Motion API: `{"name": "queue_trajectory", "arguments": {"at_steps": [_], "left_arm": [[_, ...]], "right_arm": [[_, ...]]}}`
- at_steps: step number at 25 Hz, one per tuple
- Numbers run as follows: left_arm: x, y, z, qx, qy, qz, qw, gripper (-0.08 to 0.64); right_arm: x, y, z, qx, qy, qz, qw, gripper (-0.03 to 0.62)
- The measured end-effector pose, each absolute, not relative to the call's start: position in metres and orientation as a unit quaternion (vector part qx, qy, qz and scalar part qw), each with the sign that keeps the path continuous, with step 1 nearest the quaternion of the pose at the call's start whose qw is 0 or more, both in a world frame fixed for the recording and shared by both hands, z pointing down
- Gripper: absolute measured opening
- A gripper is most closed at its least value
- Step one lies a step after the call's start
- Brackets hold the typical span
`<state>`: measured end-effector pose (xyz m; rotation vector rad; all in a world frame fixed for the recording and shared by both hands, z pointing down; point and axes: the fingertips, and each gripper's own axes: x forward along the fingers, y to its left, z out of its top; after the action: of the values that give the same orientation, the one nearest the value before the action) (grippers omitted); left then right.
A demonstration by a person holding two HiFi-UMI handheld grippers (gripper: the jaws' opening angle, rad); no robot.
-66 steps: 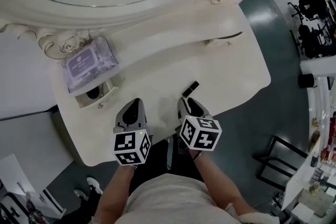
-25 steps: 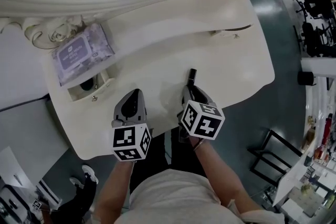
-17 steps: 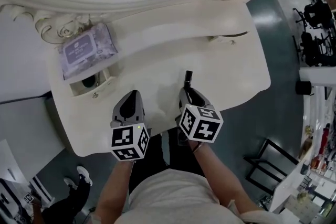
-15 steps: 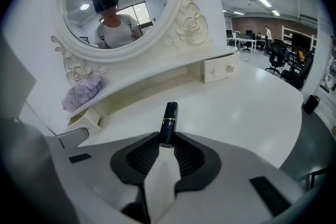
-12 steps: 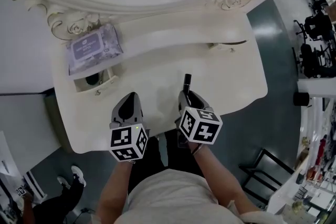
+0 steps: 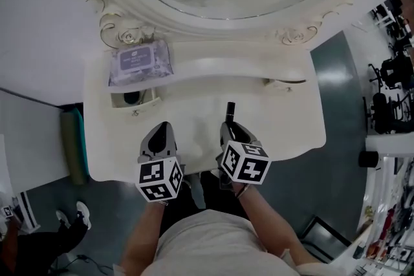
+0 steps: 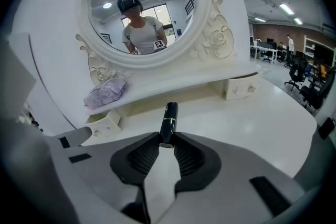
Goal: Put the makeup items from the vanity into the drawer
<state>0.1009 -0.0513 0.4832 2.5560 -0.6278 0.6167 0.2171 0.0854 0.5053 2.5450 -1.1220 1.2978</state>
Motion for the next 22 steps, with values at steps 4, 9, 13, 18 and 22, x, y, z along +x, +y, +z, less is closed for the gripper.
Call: {"name": "queue_trajectory", "arguments": {"at_steps": [4,9,13,18,22], "left_arm": [[0.091,-0.059,0.472,0.921,-0.251,0.208,0.214,0.004],[0.074,-0.070,0.465,0.914,-0.283,0.198,0.210,0.004],[0.059,-0.076,0.460,0.907,-0.310,0.191,0.210,0.003],[0.039,-0.085,0.457,0.896,-0.342,0.182,0.215,0.003],[0.023,-0.093,0.454,0.886,-0.369,0.171,0.224,0.005]], "right_arm": [[0.210,0.074,0.499,0.819,-0.392,0.417,0.042,0.100],[0.199,0.052,0.493,0.804,-0.430,0.408,0.050,0.100],[0.189,0.035,0.488,0.790,-0.460,0.402,0.058,0.100],[0.174,0.013,0.484,0.769,-0.495,0.397,0.069,0.100],[0.160,-0.005,0.482,0.751,-0.526,0.392,0.082,0.100]]}}
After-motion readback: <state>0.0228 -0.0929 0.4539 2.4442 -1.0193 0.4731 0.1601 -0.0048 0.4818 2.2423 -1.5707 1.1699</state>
